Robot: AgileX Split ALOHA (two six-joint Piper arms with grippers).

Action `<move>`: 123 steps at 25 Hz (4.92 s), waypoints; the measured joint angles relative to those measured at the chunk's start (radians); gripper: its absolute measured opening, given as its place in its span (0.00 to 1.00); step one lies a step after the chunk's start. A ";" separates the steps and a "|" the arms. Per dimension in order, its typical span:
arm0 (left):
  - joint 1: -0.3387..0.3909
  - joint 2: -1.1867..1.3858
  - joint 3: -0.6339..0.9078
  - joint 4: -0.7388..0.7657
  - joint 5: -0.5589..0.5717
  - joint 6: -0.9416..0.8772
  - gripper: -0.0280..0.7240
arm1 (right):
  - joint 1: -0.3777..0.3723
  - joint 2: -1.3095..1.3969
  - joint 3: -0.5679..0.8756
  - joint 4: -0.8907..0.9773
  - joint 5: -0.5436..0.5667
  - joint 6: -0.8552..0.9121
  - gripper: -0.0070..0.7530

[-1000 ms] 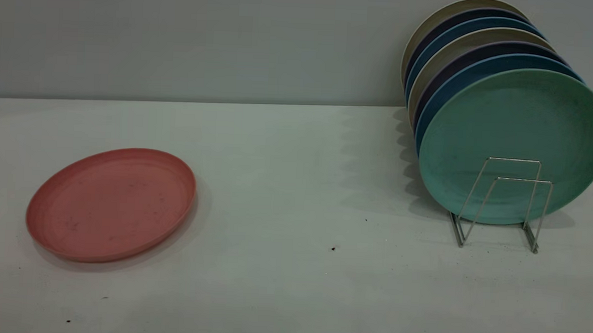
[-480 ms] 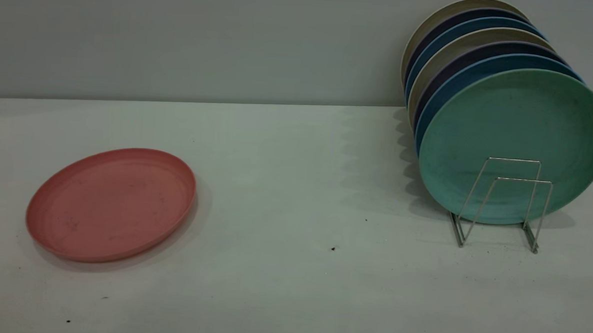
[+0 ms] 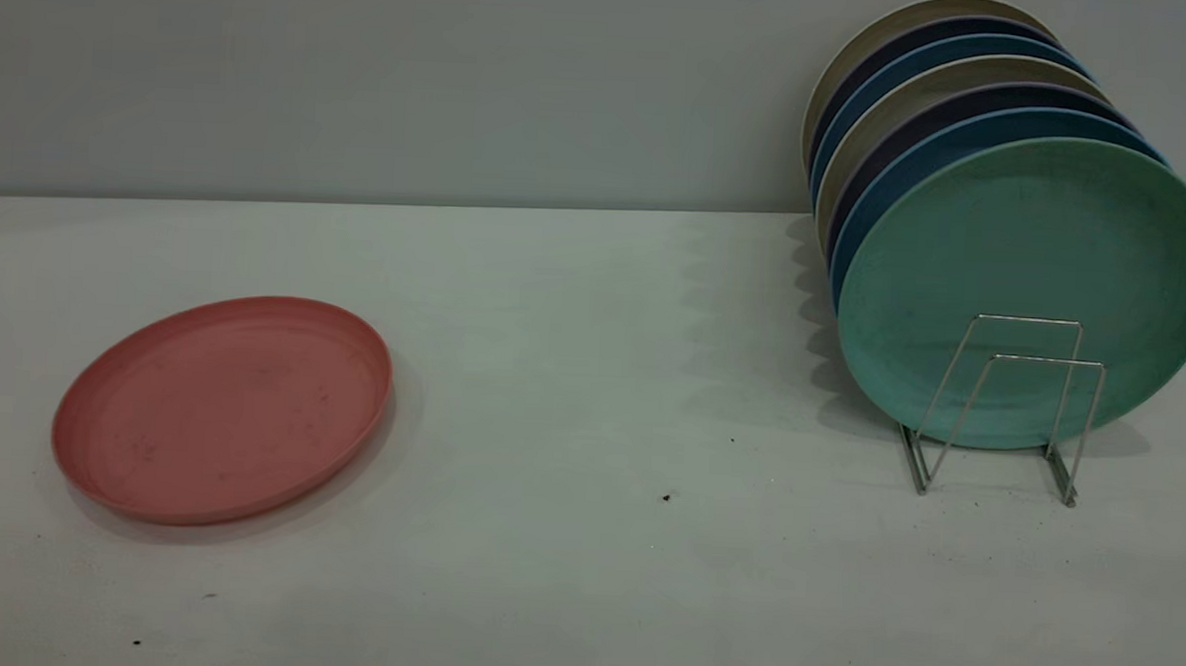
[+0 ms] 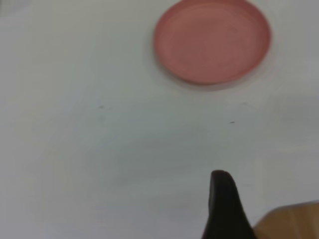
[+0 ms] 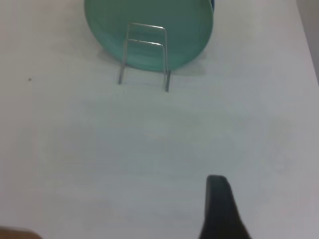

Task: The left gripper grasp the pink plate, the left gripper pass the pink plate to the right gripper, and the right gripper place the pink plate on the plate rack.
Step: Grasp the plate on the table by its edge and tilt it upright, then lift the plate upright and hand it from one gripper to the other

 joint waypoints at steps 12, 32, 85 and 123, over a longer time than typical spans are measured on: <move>0.000 0.308 -0.019 -0.221 -0.111 -0.023 0.69 | 0.000 0.254 -0.019 0.298 -0.178 -0.215 0.65; 0.012 1.237 -0.079 -0.791 -0.596 0.460 0.69 | 0.000 0.607 -0.019 0.647 -0.351 -0.586 0.65; 0.404 2.301 -0.519 -1.380 -0.536 1.070 0.06 | 0.000 0.874 -0.019 0.762 -0.473 -0.586 0.65; -0.247 2.032 -0.517 -1.334 -0.665 1.120 0.06 | 0.000 1.894 -0.110 1.713 -0.212 -1.686 0.65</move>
